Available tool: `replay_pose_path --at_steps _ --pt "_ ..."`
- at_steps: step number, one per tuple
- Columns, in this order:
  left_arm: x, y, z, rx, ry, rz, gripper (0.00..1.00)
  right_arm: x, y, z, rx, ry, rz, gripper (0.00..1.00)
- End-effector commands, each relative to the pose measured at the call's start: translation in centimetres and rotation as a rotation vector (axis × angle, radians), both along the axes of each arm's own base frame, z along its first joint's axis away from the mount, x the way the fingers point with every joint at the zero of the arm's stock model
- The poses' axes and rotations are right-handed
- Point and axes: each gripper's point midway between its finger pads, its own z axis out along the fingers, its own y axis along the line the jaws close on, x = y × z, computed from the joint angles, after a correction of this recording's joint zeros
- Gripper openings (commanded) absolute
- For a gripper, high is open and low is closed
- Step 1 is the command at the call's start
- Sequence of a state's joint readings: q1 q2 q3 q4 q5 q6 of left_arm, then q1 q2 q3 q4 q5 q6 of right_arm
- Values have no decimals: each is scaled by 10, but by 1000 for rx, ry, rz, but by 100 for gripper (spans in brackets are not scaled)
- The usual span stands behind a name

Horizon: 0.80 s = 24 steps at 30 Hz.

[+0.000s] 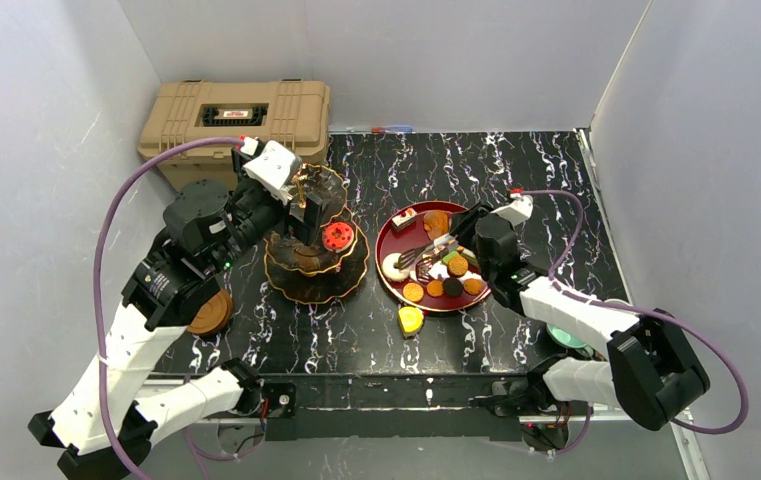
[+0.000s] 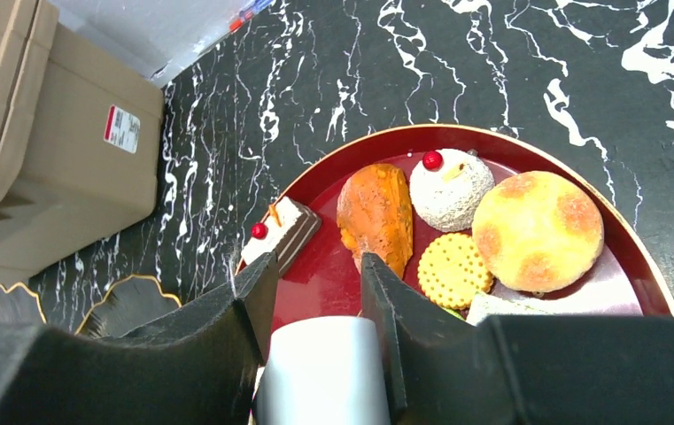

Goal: Serve the afternoon tea
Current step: Pick up the desert from the tray.

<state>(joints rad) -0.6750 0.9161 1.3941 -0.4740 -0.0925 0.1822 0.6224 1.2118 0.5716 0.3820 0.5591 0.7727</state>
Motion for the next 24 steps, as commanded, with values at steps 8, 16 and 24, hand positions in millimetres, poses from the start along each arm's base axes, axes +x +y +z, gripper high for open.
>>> replay_pose_path --at_steps 8,16,24 --pt "-1 1 16 -24 -32 -6 98 -4 19 -14 247 47 102 41" --pt "-2 1 17 -22 -34 -6 98 -5 32 -18 303 74 143 43" --pt "-2 2 16 -25 -36 -4 98 2 36 -12 418 -5 129 43"
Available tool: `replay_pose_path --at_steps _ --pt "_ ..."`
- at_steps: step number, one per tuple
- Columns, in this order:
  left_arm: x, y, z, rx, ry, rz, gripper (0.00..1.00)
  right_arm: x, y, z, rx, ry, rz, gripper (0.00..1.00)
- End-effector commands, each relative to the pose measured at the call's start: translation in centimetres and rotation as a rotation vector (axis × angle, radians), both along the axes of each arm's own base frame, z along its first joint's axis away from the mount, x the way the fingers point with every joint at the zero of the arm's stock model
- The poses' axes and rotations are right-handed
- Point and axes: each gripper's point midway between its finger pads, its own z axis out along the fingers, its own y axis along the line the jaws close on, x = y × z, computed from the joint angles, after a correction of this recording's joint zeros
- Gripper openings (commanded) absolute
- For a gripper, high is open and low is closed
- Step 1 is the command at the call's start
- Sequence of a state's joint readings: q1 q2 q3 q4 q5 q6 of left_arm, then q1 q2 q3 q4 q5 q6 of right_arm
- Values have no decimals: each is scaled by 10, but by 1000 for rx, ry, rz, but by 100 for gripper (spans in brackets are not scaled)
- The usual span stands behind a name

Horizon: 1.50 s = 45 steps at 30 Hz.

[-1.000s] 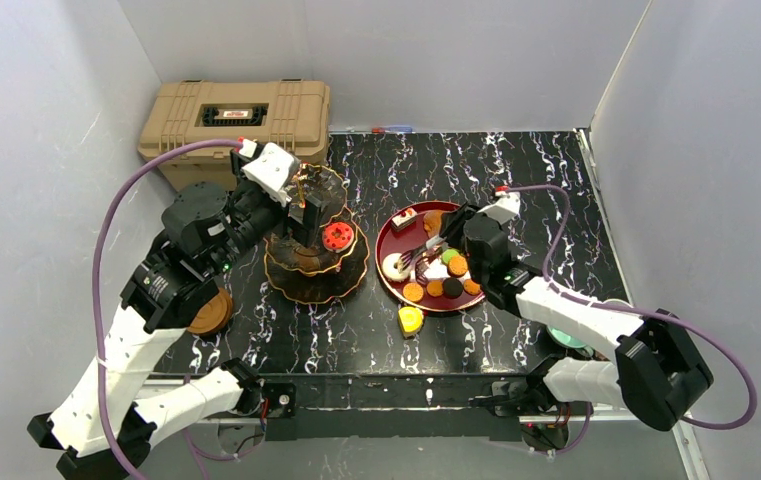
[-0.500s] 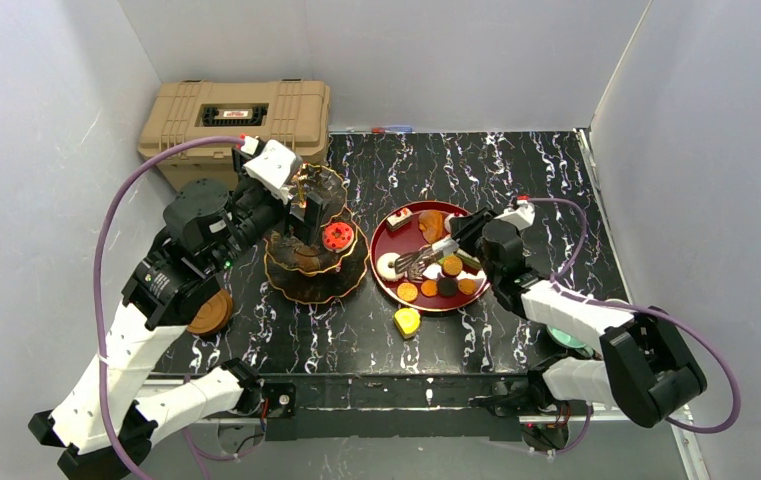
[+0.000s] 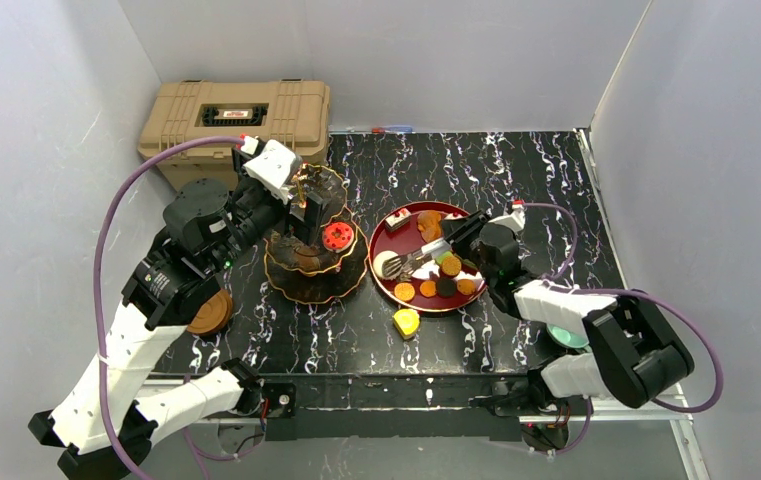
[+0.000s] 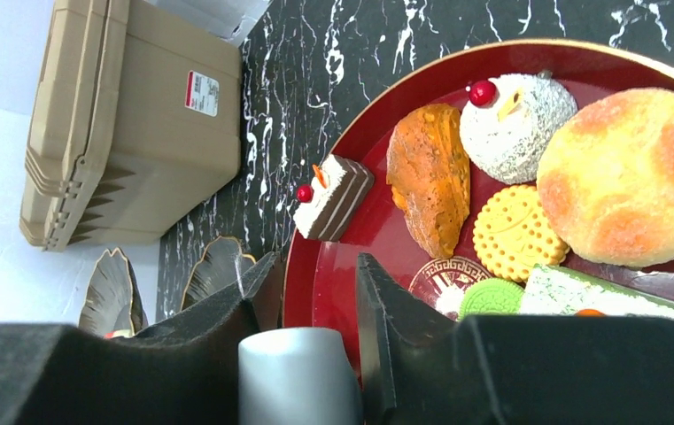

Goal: Serve the afternoon tea
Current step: Pick up the desert from the tray.

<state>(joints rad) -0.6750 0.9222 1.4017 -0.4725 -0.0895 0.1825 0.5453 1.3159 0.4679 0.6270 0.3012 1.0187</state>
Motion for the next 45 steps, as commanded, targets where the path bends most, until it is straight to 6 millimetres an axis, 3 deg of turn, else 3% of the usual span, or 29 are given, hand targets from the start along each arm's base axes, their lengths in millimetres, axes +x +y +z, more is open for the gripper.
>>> replay_pose_path --at_steps 1,8,13,16,21,29,34,35,37,42,45 --pt "-3 4 14 -22 -34 -1 98 3 10 14 116 -78 8 43" --pt "-3 5 14 -15 -38 4 98 12 9 20 125 -115 -14 37" --pt "-5 7 12 -11 -36 5 98 13 -1 39 61 -165 -42 14" --pt "-6 8 12 -10 -35 6 98 13 -6 60 -22 -209 -36 2" --pt "-6 9 12 -9 -32 10 98 8 -5 101 -155 -299 31 1" --pt "3 22 10 24 -9 97 97 1 10 134 -290 -390 167 1" --pt "3 27 12 23 -7 112 96 8 -9 112 -373 -257 94 2" --pt "2 26 12 21 -6 107 96 8 -12 105 -349 -242 80 11" --pt "1 26 11 19 2 103 96 10 -16 94 -270 -227 57 17" --pt "0 24 13 19 2 93 96 16 -20 62 -123 -184 35 22" --pt "-1 24 14 20 -1 87 96 21 -22 60 -86 -207 9 23"
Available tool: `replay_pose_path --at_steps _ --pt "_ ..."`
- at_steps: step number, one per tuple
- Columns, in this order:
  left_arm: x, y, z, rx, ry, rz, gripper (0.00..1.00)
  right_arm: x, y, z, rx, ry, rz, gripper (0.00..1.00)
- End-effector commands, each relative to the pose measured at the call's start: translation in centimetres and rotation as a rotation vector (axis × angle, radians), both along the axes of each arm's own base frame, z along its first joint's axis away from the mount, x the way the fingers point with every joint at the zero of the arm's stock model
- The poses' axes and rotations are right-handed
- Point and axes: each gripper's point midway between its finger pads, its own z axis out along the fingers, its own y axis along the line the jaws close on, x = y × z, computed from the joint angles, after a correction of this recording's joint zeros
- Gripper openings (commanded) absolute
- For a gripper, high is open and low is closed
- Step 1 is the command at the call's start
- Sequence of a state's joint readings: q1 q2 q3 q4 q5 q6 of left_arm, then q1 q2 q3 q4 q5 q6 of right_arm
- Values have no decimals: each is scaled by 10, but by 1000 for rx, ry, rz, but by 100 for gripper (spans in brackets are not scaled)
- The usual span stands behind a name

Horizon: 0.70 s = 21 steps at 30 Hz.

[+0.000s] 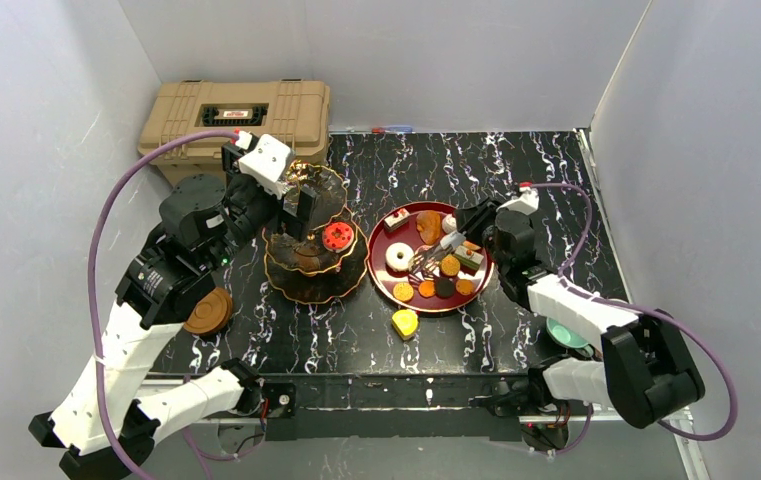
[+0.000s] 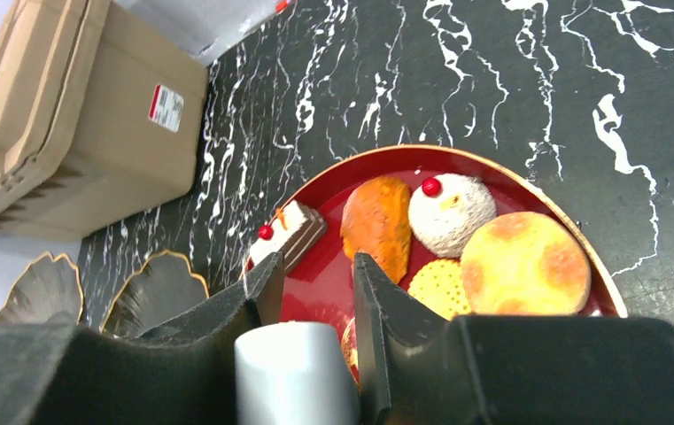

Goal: Serve the afternoon tea
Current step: Pick up the desert from the tray.

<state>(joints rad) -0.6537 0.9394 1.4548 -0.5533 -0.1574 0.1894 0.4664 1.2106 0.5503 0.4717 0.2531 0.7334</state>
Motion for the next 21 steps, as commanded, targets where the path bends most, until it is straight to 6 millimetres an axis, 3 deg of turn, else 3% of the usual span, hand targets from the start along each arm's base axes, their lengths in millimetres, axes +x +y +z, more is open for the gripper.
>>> replay_pose_path --at_steps 1,21 --pt "-6 4 15 -21 -29 -3 96 12 5 27 163 -114 -19 24" --pt "-4 -4 9 -17 -21 -37 95 22 4 -4 375 -115 -103 43"
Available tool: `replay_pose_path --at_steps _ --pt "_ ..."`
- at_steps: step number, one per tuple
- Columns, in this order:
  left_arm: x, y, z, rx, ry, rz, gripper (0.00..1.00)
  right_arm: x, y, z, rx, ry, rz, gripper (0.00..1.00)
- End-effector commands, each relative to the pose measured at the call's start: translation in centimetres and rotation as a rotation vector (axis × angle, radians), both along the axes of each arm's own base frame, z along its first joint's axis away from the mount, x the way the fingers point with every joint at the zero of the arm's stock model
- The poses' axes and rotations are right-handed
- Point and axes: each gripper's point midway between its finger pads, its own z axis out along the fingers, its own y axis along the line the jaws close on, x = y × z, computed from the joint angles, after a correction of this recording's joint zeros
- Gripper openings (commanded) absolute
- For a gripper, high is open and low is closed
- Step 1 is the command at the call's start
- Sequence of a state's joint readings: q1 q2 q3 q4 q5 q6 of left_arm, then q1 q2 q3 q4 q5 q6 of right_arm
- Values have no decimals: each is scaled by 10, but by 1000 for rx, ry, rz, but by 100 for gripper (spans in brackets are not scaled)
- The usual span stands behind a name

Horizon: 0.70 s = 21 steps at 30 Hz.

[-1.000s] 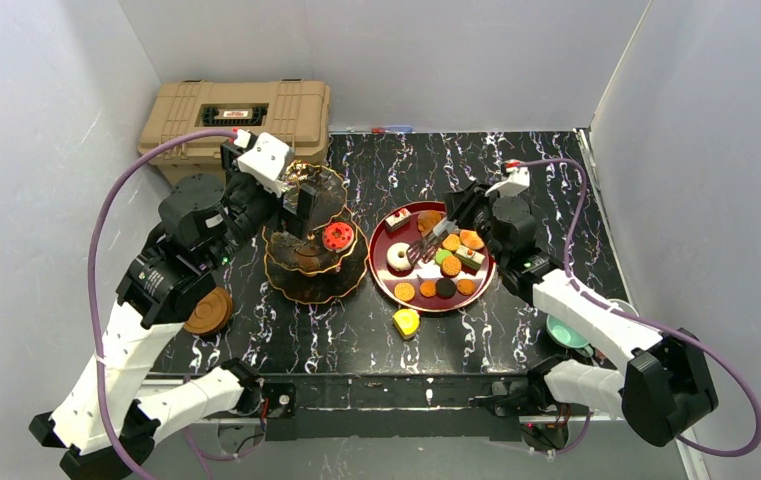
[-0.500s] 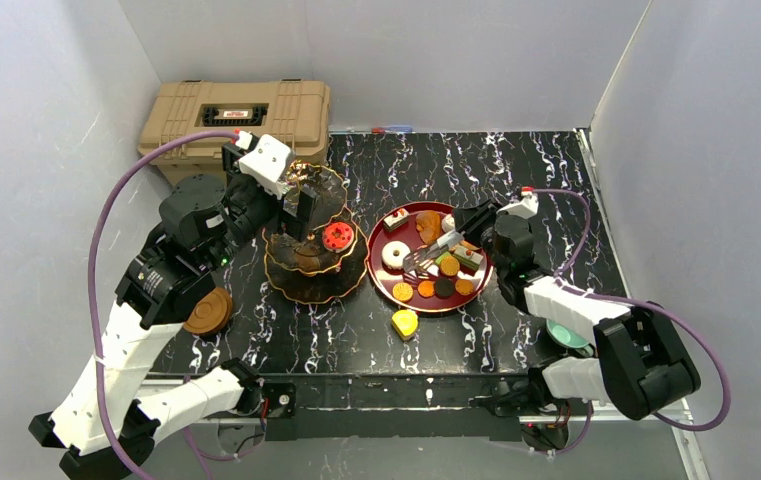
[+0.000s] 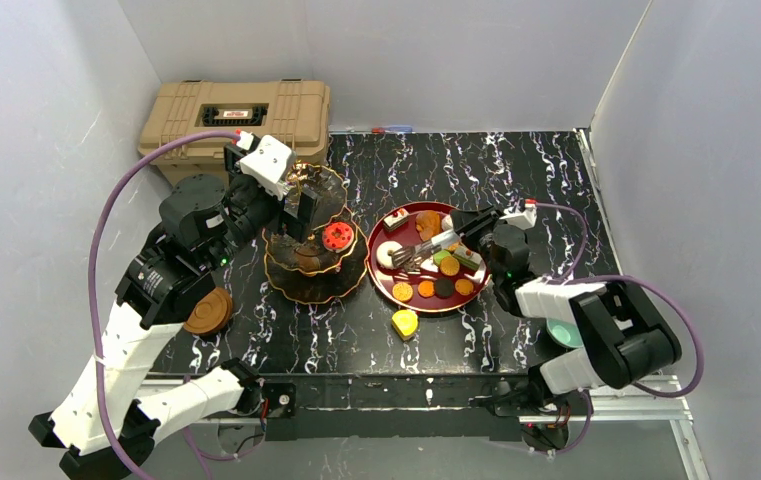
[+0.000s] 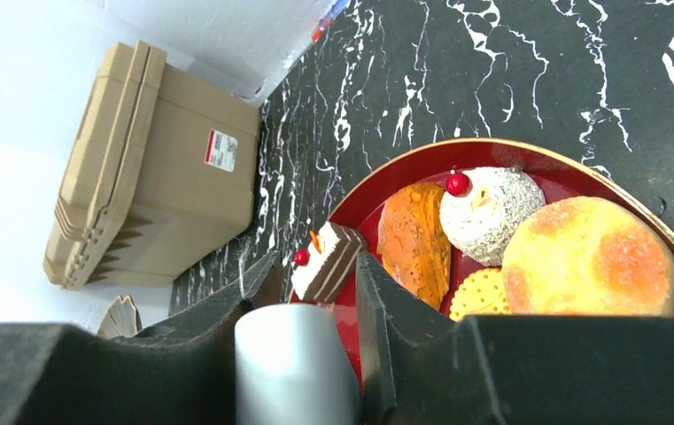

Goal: Serve the afternoon tea
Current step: Pick up the desert from the tray.

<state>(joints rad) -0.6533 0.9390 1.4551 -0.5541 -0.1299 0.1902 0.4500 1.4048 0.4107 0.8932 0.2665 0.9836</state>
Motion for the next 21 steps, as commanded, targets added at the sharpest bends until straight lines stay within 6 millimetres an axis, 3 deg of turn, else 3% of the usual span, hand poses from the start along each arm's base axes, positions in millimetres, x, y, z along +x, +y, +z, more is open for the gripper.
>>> replay_pose_path --at_steps 1,7,13,21 --pt "-2 0 9 -16 -23 -11 95 12 1 26 112 -112 -38 44" --pt "-1 -1 7 -13 -21 -15 95 17 16 23 186 -121 3 46" --pt "-2 -1 7 -11 -23 -17 95 12 21 24 164 -135 6 40" --pt "-3 -1 5 -16 -20 -20 95 16 15 37 167 -178 -49 16"
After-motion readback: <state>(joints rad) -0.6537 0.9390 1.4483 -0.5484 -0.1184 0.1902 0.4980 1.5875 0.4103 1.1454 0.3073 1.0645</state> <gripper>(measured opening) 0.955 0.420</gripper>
